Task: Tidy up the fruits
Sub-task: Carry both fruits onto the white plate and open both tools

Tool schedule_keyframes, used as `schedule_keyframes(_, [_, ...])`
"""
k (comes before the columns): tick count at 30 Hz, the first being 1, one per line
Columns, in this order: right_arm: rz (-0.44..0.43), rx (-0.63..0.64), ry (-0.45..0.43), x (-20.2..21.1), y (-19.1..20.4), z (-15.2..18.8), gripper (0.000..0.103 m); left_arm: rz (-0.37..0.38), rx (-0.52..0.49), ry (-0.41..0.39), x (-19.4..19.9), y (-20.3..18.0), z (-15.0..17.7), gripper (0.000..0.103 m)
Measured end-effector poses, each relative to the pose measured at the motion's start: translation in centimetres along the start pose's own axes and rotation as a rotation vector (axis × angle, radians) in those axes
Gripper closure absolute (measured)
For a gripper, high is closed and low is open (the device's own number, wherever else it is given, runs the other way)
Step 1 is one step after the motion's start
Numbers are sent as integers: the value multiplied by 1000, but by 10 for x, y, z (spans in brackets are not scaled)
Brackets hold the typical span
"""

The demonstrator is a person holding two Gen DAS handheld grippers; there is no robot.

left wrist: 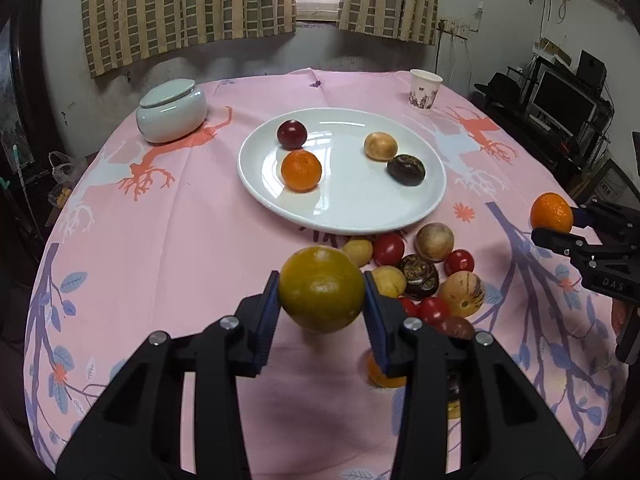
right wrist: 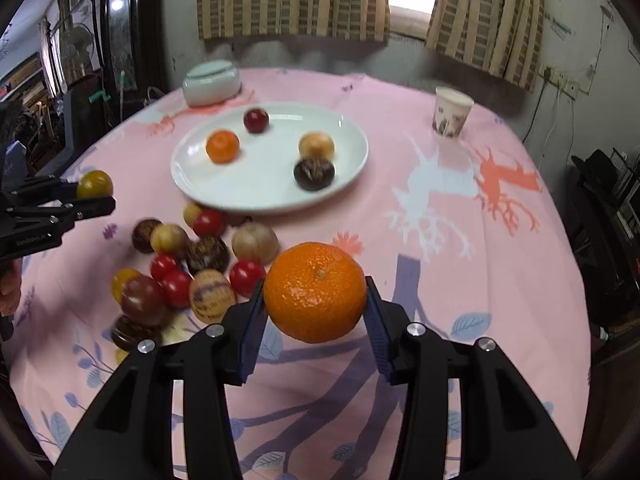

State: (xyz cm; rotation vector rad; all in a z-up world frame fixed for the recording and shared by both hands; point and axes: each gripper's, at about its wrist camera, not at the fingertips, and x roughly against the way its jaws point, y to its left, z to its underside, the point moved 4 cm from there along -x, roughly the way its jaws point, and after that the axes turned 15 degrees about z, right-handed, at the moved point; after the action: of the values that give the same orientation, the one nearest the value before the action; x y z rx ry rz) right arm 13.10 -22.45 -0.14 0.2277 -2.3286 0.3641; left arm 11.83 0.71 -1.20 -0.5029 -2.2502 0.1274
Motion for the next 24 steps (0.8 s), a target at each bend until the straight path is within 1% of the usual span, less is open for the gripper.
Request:
schedule_keyframes(3, [-20,26,-45,13,3,-21,57,24,-5,-17,9,-4,-17,63])
schedule_keyframes(6, [-25,60,-80,17,10,-42,57,38,-20,-35,12,-11,-37,63])
schedule_keyframes(11, [-36,84,-93,-3,22,-70,57,45,-42,-38,-6,-15,-67,63])
schedule_keyframes(15, [-50,95,-63,-33,36,-81,57,47,-25,0,-37,-8,-78,63])
schedule_keyframes(20, [-64,111,-15,-73,54,-85,57,47,11,79,-83,9,-76,63])
schedule_keyframes(24, [-83,123,30,-102,69,-83,57,19,44,122,-111,26,-72,63])
